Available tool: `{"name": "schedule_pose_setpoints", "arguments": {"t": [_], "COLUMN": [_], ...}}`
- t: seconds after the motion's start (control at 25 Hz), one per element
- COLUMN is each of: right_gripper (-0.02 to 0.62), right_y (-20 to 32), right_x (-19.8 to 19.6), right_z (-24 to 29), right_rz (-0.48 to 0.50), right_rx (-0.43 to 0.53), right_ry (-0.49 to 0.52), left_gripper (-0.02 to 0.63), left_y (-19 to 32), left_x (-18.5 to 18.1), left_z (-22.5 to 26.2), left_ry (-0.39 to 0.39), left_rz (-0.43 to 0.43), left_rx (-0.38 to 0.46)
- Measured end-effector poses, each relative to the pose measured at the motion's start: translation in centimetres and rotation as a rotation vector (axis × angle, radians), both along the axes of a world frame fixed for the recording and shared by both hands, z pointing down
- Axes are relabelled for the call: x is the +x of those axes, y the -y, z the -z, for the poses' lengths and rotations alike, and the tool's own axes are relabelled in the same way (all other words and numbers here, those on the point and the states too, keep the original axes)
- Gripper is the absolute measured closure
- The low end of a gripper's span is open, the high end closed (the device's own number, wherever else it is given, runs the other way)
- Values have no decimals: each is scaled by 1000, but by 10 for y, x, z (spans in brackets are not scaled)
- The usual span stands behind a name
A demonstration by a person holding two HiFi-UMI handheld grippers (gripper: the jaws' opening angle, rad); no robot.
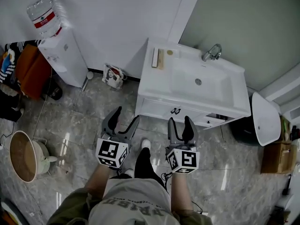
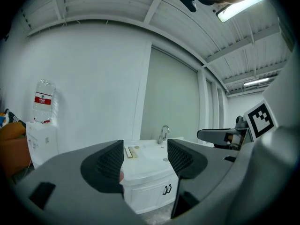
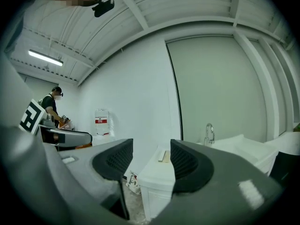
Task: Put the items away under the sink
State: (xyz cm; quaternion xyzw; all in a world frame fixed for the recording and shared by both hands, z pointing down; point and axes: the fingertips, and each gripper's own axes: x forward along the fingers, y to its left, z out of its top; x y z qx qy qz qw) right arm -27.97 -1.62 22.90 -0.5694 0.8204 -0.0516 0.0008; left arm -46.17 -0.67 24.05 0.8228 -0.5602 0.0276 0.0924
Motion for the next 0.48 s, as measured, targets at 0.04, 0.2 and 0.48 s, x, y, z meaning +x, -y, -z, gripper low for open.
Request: {"name": "schedule_pose_setpoints", "arguments": {"t": [0.04, 0.2, 0.48], "right_gripper": [356, 356, 356], "right_y": [15, 84, 200], "right_x": [3, 18, 31], "right_z": [-3, -12, -24], "right_rz": [8, 48, 126], "right_rx": [-7, -44, -93], "right_ry": [-3, -3, -14], "left_gripper": [328, 328, 328], "left_y": [13, 73, 167], "left_x": [4, 21, 46], "left_z": [-3, -8, -13], "left_ry": [1, 7, 6], "left_rz": [5, 31, 78], "left_rx": [-5, -26, -52]}}
